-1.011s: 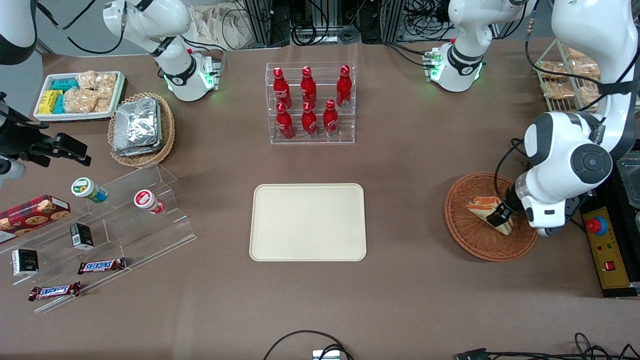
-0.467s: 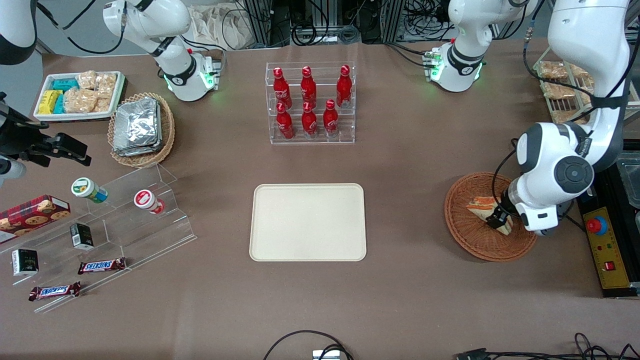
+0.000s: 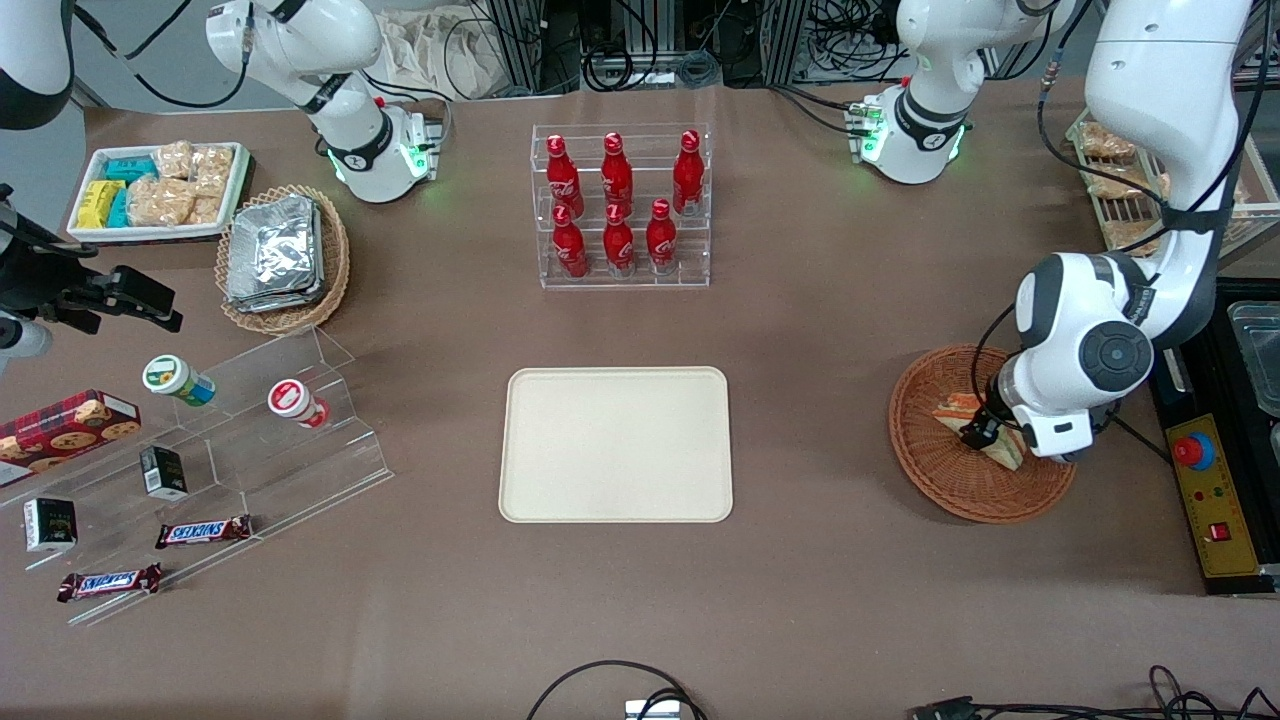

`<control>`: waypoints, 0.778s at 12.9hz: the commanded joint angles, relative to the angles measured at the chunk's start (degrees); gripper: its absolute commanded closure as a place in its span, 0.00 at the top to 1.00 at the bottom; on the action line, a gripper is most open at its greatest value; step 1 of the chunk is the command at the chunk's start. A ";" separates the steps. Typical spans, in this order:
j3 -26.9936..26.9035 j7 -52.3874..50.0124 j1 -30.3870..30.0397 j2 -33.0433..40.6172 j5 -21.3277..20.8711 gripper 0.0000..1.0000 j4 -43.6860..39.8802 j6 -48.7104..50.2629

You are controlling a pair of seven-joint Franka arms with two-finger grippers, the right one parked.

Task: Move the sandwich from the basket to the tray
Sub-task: 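Lower the left gripper and close it on the sandwich wedge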

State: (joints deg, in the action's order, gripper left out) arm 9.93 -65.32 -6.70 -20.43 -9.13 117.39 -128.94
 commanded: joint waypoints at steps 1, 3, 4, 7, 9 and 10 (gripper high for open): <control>-0.35 -1.30 -0.15 -0.75 -1.16 1.00 1.35 -3.42; -2.63 -1.38 -0.06 -1.28 -1.86 0.60 0.65 -4.56; -2.63 -1.38 -0.06 -1.37 -1.86 0.30 0.65 -5.09; -2.63 -1.47 0.02 -1.54 -1.86 0.00 0.38 -5.80; -2.55 -1.47 0.28 -1.02 -1.86 0.00 -1.63 -5.10; -2.29 -1.30 0.64 -1.02 -1.86 0.00 -3.90 -3.35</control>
State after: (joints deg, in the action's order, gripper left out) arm 7.37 -65.71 -6.75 -21.59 -9.92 116.99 -134.24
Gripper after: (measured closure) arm 0.656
